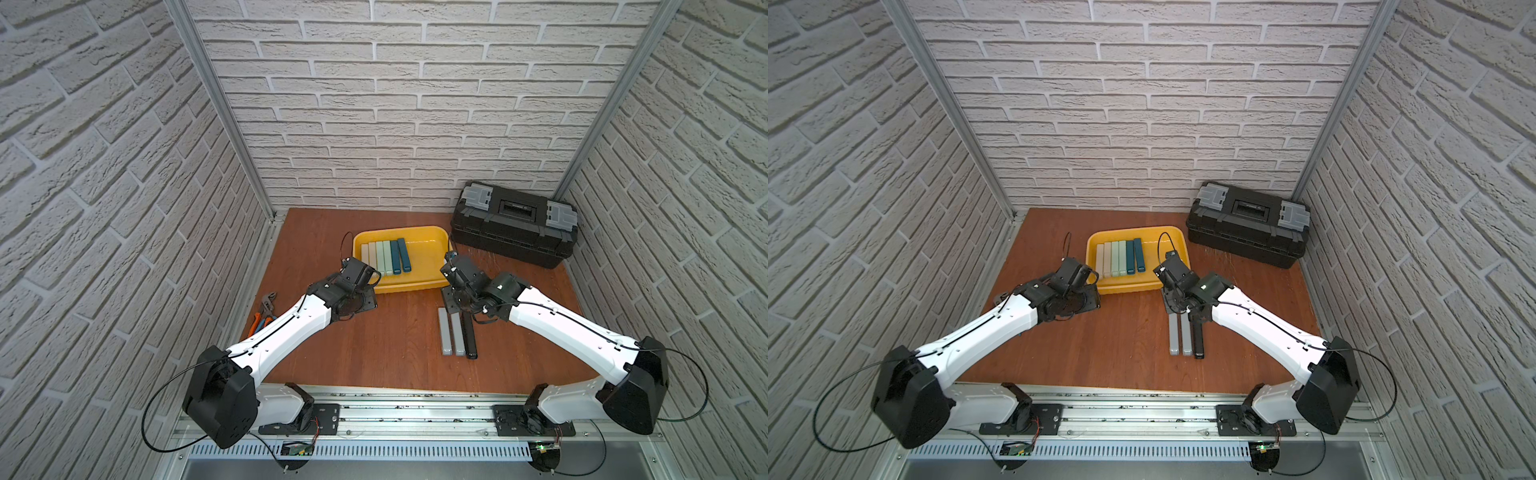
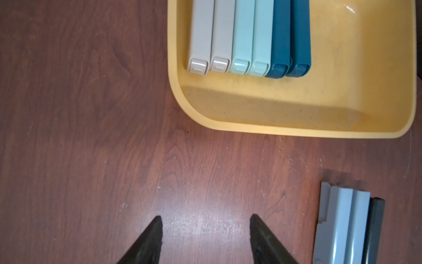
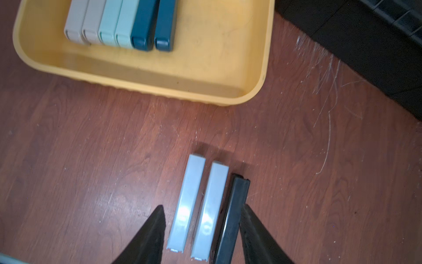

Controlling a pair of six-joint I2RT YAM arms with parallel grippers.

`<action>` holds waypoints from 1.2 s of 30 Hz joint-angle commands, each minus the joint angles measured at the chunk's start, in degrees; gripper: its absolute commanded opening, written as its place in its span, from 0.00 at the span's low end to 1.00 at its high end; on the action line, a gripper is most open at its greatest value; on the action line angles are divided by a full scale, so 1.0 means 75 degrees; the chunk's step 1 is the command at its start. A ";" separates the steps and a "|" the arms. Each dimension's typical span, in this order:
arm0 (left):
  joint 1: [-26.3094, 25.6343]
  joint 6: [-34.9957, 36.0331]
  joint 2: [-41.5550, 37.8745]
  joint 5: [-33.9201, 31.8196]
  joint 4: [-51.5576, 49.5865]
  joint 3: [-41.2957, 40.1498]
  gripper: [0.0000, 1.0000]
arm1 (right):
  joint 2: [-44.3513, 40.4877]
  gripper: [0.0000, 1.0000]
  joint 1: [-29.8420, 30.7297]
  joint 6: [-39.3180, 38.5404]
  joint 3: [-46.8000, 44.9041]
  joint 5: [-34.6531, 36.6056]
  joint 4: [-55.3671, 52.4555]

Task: Put the pruning pliers into the storage box
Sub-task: Pick up the pruning pliers from the center of the board.

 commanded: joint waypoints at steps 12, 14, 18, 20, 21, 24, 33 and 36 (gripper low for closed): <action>-0.0294 -0.0274 -0.0470 -0.0517 -0.0049 -0.0456 0.62 | 0.0498 0.47 0.0720 0.1273 -0.1279 -0.0708 0.0583; -0.0254 -0.0279 -0.0546 -0.0520 -0.0039 -0.0512 0.62 | 0.0611 0.48 0.0760 0.1334 -0.1358 -0.0777 0.0682; -0.0220 -0.0340 -0.0637 -0.0523 -0.0061 -0.0604 0.62 | 0.0905 0.48 0.0785 0.1446 -0.1429 -0.0892 0.0839; -0.0213 -0.0388 -0.0677 -0.0514 -0.0069 -0.0658 0.62 | 0.1010 0.48 0.0785 0.1452 -0.1436 -0.0875 0.0882; -0.0219 -0.0409 -0.0698 -0.0517 -0.0061 -0.0672 0.62 | 0.1069 0.49 0.0785 0.1474 -0.1411 -0.0825 0.0851; -0.0217 -0.0432 -0.0746 -0.0523 -0.0073 -0.0719 0.62 | 0.1235 0.49 0.0790 0.1429 -0.1320 -0.0694 0.0735; -0.0187 -0.0429 -0.0688 -0.0511 -0.0105 -0.0669 0.62 | 0.1744 0.51 0.0778 0.1617 -0.1295 -0.0565 0.0708; -0.0184 -0.0435 -0.0684 -0.0511 -0.0117 -0.0668 0.62 | 0.1833 0.51 0.0770 0.1628 -0.1274 -0.0597 0.0770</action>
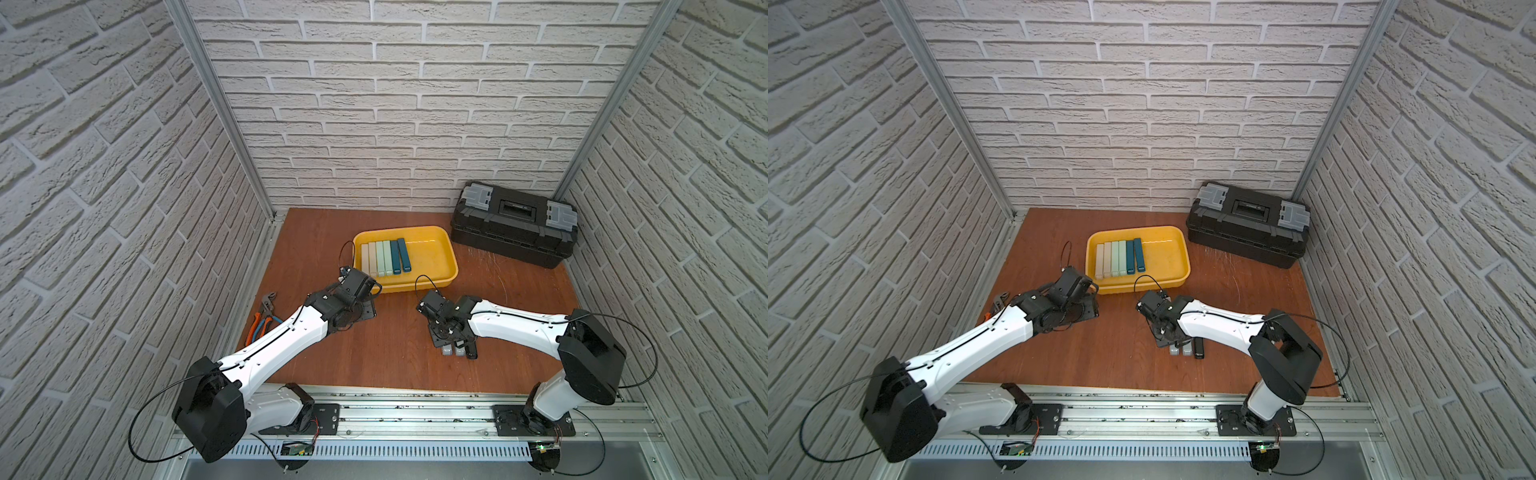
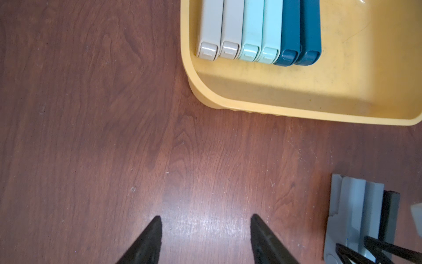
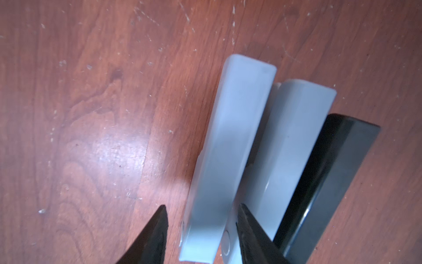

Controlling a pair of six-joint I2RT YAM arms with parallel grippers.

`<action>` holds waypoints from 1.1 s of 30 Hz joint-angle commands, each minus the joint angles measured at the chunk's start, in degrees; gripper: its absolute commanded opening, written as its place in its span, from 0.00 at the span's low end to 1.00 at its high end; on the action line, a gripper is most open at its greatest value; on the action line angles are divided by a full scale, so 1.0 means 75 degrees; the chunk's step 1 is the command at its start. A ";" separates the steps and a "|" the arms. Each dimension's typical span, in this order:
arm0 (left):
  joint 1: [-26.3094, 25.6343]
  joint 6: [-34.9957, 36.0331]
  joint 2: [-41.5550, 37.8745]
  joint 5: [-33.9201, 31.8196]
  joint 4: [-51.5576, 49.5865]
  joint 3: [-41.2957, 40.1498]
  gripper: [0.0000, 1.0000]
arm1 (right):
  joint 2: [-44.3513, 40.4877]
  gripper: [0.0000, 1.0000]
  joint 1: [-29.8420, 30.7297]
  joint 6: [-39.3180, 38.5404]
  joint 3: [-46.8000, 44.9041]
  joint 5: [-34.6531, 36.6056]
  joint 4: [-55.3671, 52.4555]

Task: Put the pruning pliers into the storage box
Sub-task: Pick up the pruning pliers from the center of the board.

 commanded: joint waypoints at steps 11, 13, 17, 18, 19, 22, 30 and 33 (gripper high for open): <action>0.0066 -0.0087 -0.0089 -0.0134 -0.0138 0.0005 0.62 | 0.0459 0.51 0.0014 0.0341 0.0208 0.0065 0.0174; 0.0066 -0.0090 -0.0134 -0.0144 -0.0175 -0.0009 0.62 | 0.0587 0.51 -0.0011 0.0356 0.0287 0.0085 0.0115; 0.0071 -0.0091 -0.0224 -0.0216 -0.0243 -0.0023 0.62 | 0.0752 0.51 -0.0057 0.0332 0.0381 0.0079 0.0209; 0.0075 -0.0101 -0.0230 -0.0217 -0.0245 -0.0015 0.62 | 0.0788 0.51 -0.0069 0.0321 0.0411 0.0083 0.0239; 0.0075 -0.0090 -0.0225 -0.0218 -0.0244 -0.0011 0.62 | 0.0832 0.51 -0.0085 0.0321 0.0438 0.0078 0.0277; 0.0078 -0.0080 -0.0198 -0.0218 -0.0258 0.0036 0.62 | 0.1014 0.51 -0.0147 0.0234 0.0565 0.0061 0.0364; 0.0108 -0.0051 -0.0147 -0.0234 -0.0331 0.0137 0.62 | 0.1558 0.51 -0.0298 -0.0048 0.1023 0.0012 0.0526; 0.0119 -0.0047 -0.0137 -0.0253 -0.0327 0.0155 0.62 | 0.1721 0.51 -0.0364 -0.0123 0.1097 -0.0032 0.0609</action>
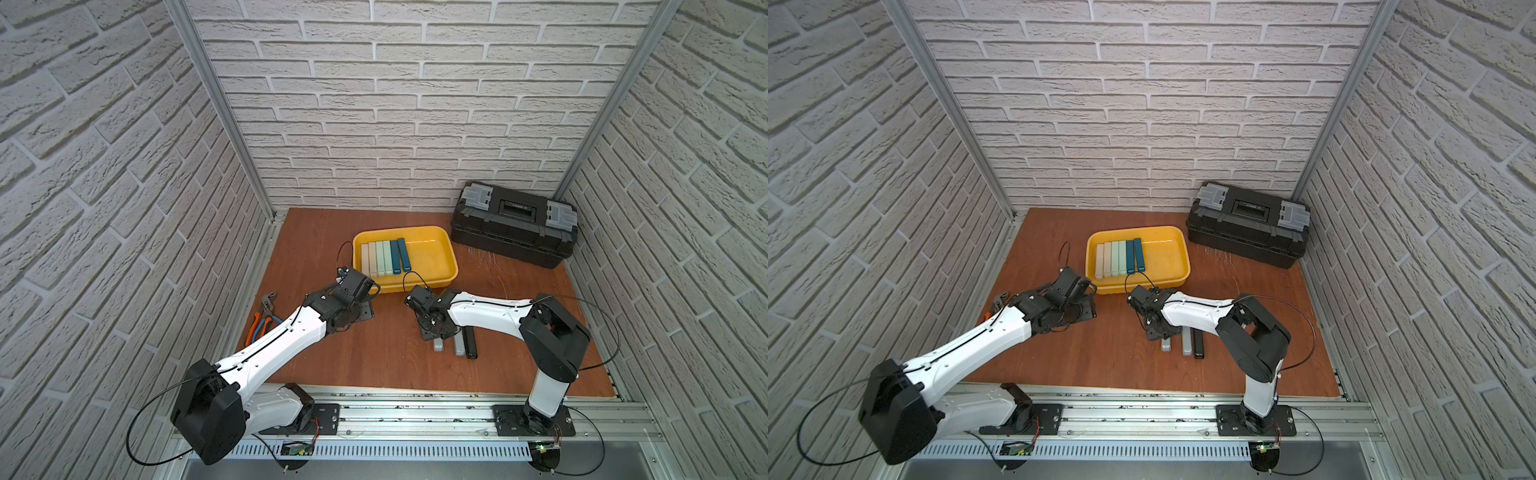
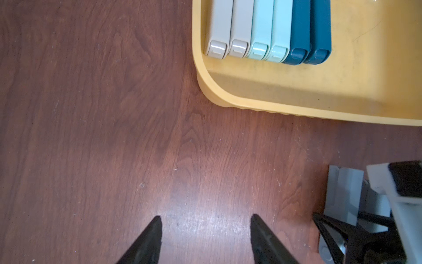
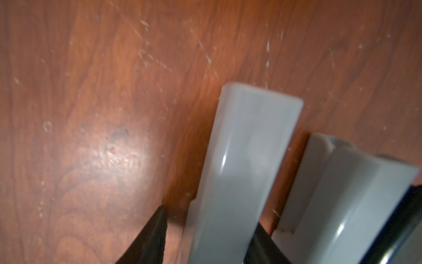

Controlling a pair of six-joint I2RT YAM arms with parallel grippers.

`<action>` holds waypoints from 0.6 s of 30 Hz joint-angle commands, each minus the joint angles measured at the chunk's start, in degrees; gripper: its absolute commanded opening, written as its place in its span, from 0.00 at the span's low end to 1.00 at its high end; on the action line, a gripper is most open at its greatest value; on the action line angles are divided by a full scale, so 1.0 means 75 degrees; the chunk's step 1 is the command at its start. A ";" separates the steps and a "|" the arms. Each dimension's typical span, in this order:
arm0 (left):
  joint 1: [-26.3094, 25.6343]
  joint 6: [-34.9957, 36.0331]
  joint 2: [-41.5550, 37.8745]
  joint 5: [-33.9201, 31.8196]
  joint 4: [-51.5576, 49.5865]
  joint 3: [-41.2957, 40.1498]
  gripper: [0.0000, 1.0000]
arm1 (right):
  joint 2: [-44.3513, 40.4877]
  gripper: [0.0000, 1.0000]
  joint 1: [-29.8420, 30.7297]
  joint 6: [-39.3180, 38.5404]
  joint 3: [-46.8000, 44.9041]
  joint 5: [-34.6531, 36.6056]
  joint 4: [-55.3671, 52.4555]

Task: Put the pruning pliers into the storage box
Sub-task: Pick up the pruning pliers from the center of the board.

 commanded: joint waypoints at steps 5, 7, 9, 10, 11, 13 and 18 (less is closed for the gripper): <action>0.0067 -0.0035 -0.0019 -0.0151 -0.0083 0.0168 0.62 | 0.0239 0.52 -0.0251 -0.0180 0.0128 -0.0092 0.0376; 0.0066 -0.0030 -0.0020 -0.0145 -0.0083 0.0172 0.62 | 0.0270 0.52 -0.0308 -0.0163 0.0141 -0.0201 0.0460; 0.0077 -0.0017 -0.0019 -0.0150 -0.0083 0.0173 0.62 | 0.0305 0.50 -0.0318 -0.0145 0.0170 -0.0307 0.0507; 0.0081 -0.0021 -0.0026 -0.0156 -0.0078 0.0172 0.62 | 0.0321 0.49 -0.0318 -0.0122 0.0186 -0.0359 0.0527; 0.0081 -0.0010 -0.0042 -0.0159 -0.0078 0.0172 0.62 | 0.0329 0.47 -0.0318 -0.0116 0.0188 -0.0392 0.0522; 0.0093 -0.0023 -0.0055 -0.0159 -0.0070 0.0169 0.62 | 0.0304 0.45 -0.0312 -0.0094 0.0160 -0.0423 0.0533; 0.0093 -0.0025 -0.0083 -0.0142 -0.0078 0.0166 0.62 | 0.0062 0.33 -0.0294 -0.0091 0.0013 -0.0242 0.0535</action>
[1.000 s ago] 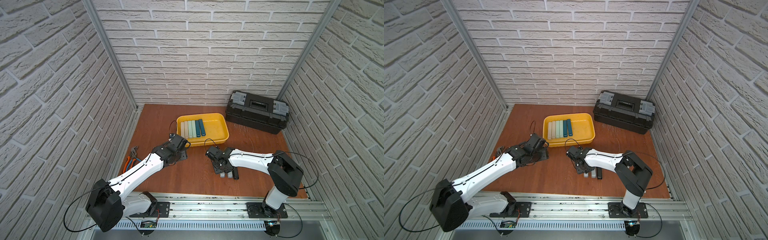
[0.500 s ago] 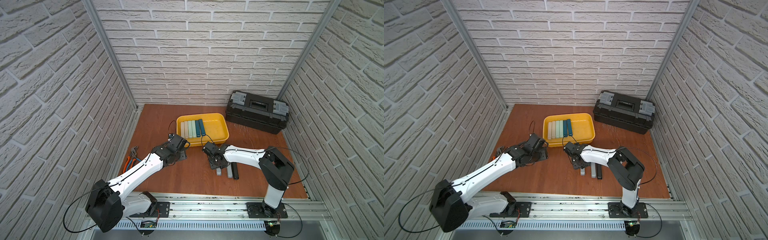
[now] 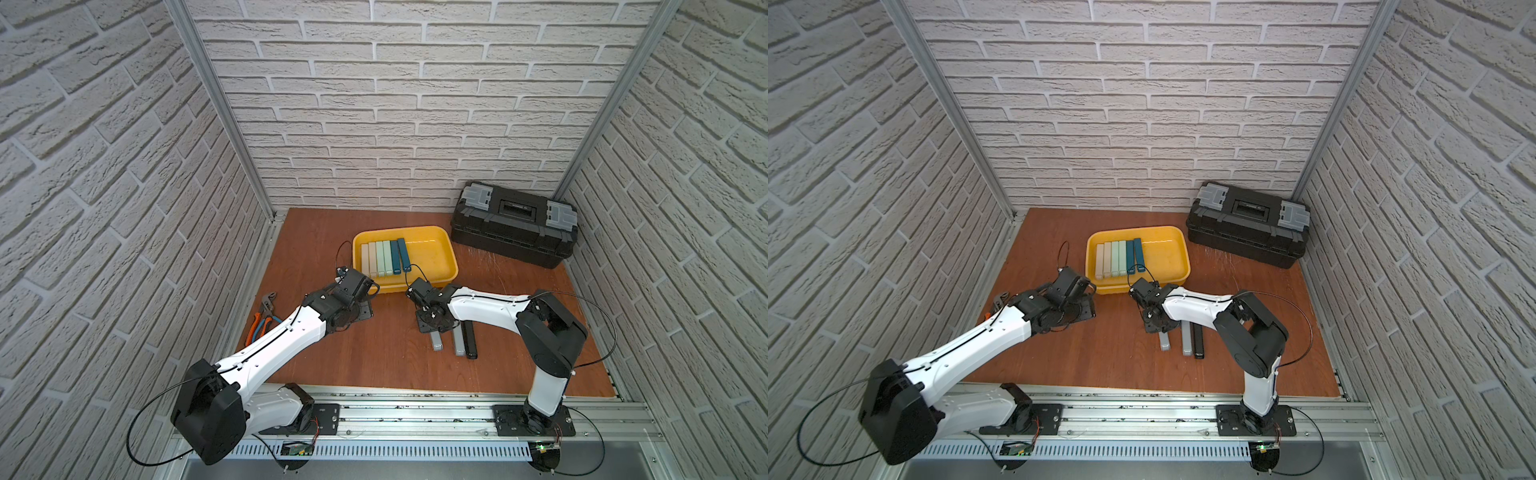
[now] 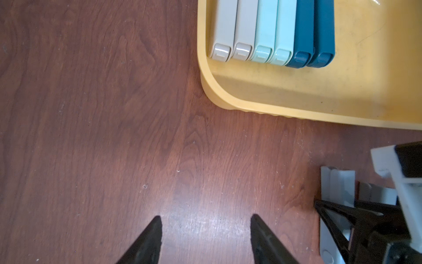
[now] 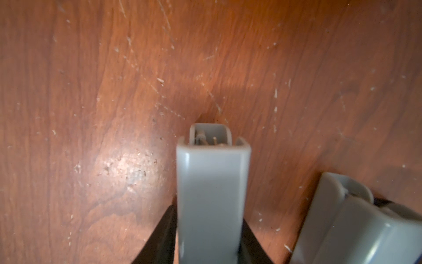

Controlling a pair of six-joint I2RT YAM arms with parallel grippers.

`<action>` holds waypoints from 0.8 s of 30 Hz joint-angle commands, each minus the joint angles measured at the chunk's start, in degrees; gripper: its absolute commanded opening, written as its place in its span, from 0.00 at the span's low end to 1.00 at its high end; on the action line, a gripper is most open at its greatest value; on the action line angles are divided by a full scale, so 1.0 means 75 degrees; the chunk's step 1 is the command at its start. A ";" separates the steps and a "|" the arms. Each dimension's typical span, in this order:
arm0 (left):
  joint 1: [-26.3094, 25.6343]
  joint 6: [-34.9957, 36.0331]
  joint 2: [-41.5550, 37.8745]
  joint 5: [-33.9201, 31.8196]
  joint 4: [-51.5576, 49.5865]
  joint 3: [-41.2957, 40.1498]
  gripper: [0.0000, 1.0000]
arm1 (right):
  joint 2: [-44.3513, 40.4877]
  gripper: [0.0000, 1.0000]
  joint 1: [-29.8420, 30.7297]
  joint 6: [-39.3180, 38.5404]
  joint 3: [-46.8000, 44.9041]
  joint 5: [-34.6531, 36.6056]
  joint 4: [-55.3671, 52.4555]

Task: Put the pruning pliers into the storage box
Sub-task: Pick up the pruning pliers from the center of the board.

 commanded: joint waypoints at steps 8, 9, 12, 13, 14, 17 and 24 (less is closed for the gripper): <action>0.0057 0.0004 -0.0108 -0.0124 -0.0080 0.0231 0.62 | -0.0237 0.17 -0.0003 -0.0045 -0.0031 0.0127 -0.0131; 0.0053 0.0004 -0.0103 -0.0124 -0.0072 0.0233 0.62 | -0.0271 0.16 -0.0001 -0.0043 -0.0008 0.0123 -0.0156; 0.0054 0.0006 -0.0137 -0.0115 -0.0086 0.0217 0.62 | -0.0411 0.15 0.0001 -0.0055 0.0065 0.0095 -0.0291; 0.0050 -0.0010 -0.0155 -0.0113 -0.0091 0.0210 0.62 | -0.0504 0.15 0.0005 -0.0057 0.0119 0.0078 -0.0394; 0.0055 0.0000 -0.0187 -0.0124 -0.0115 0.0203 0.62 | -0.0629 0.15 0.0009 -0.0052 0.0161 0.0066 -0.0491; 0.0068 -0.0007 -0.0284 -0.0136 -0.0133 0.0154 0.62 | -0.1075 0.15 0.0009 -0.0152 0.0453 0.0012 -0.0846; 0.0095 -0.0016 -0.0301 -0.0122 -0.0019 0.0101 0.62 | -0.1027 0.15 -0.0159 -0.1031 0.2266 -0.0074 -0.1652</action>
